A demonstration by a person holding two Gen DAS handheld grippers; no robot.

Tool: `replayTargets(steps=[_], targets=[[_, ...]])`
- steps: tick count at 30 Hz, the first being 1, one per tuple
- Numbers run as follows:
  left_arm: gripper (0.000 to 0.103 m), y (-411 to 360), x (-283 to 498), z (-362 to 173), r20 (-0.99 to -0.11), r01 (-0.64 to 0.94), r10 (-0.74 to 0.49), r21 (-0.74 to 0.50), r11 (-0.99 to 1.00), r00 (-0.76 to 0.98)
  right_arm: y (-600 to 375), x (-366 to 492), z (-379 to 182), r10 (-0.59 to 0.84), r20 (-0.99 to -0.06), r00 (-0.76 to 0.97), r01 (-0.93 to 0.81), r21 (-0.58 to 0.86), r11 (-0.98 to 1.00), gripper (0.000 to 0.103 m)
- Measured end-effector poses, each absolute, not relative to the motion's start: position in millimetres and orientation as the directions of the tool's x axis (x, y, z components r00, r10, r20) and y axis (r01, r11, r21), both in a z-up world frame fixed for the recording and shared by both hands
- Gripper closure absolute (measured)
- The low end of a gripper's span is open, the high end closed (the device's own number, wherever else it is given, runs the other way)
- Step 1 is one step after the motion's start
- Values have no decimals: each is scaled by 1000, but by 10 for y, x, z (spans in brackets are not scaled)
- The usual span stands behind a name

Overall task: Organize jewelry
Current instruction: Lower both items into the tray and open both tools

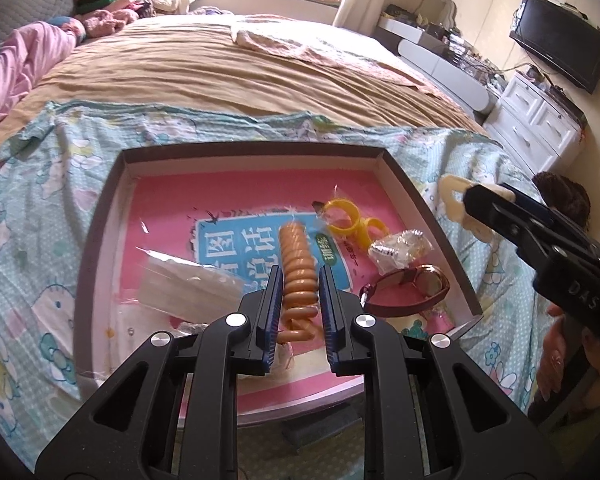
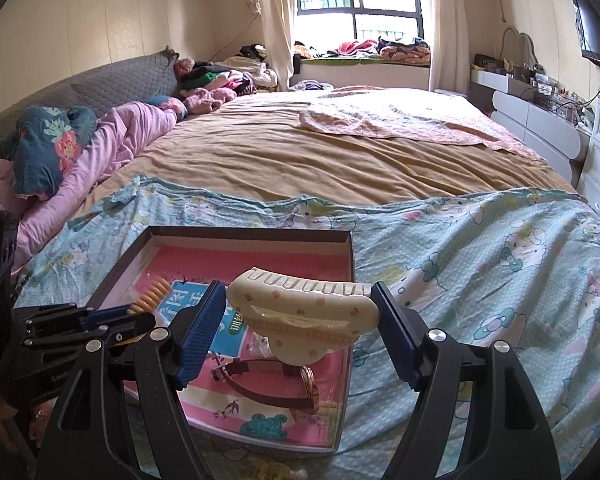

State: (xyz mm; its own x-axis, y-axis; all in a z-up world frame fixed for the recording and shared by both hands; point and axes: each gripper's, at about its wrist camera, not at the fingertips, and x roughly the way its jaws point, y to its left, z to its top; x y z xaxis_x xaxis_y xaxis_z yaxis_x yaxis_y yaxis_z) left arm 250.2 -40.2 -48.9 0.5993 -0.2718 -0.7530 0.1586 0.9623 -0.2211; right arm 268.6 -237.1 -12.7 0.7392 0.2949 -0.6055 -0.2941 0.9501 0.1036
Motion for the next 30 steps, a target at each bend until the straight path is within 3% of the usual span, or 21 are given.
replayTargets(steps=[21,26,30], targets=[[79,-286,2481,-575,-769,131,-262,-229,965,583,-2175,3009,-544,287,-698,656,-300,108,948,30],[66,-250,2448,-548,-766,118,-256,-232,965,590,-2187,2988,-561,291,-709,642,-300,118,947,29],[49,-206,2386,-502,-760,99,-242,-230,968,602,-2262,2880,-486,299,-692,657,-286,137,948,17]])
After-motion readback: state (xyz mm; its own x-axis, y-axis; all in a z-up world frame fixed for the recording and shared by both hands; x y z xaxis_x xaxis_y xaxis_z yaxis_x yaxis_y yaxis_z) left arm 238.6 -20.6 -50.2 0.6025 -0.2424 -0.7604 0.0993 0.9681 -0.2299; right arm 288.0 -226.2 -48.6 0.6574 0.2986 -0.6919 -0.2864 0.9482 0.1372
